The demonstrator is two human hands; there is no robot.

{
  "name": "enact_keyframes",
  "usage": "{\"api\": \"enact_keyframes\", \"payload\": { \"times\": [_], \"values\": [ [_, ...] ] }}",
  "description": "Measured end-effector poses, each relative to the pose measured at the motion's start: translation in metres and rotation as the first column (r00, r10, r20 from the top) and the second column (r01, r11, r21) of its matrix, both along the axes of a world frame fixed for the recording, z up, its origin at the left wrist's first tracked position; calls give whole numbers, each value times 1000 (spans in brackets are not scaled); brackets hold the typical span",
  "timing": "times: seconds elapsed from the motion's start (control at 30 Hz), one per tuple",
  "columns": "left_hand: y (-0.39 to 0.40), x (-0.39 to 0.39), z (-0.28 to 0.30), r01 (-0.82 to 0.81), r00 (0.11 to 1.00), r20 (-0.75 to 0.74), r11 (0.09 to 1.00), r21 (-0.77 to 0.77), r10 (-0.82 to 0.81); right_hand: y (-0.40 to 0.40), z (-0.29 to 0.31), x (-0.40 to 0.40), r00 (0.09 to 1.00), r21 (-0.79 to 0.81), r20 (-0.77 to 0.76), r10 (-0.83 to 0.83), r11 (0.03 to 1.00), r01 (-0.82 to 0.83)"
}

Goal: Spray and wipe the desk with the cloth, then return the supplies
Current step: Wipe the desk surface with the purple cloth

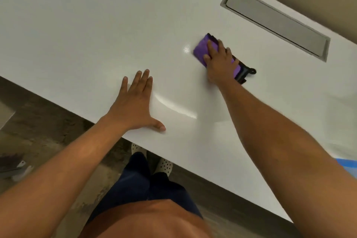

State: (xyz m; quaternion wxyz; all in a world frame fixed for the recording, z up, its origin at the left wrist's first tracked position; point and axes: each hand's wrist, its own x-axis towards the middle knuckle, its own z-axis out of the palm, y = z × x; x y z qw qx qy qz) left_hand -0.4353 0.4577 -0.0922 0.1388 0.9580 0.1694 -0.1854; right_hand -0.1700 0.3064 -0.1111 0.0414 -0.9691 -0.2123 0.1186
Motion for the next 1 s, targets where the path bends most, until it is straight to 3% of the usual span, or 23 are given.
{"api": "enact_keyframes", "payload": {
  "times": [0.13, 0.3, 0.47, 0.57, 0.67, 0.73, 0.87, 1.0],
  "values": [
    [-27, -6, -1, -72, 997, -36, 997, -10, 71, -25, -6, -81, 969, 66, -42, 245, 968, -243],
    [-28, -12, -4, -170, 985, -39, 985, -41, 168, -136, -5, -166, 972, 120, -78, 222, 970, -212],
    [-28, -10, -6, -158, 987, -42, 987, -26, 157, -189, -2, -90, 999, 13, -37, 1, 1000, -1],
    [-28, -11, -6, -154, 987, -54, 988, -21, 153, -176, 2, -19, 981, -1, -1, -193, 981, 193],
    [-29, -10, -5, -149, 988, -46, 989, -22, 147, -140, 2, 7, 970, 16, 1, -243, 970, 243],
    [-30, -10, -3, -144, 989, -46, 989, -16, 143, -113, 1, -3, 982, 32, -2, -188, 982, 188],
    [-30, -10, -3, -132, 991, -40, 991, -3, 131, -85, -6, -72, 997, 41, -8, 73, 997, -73],
    [-27, -11, -9, -133, 991, -29, 991, -7, 132, -135, -13, -146, 981, 127, -44, 190, 975, -183]
  ]
}}
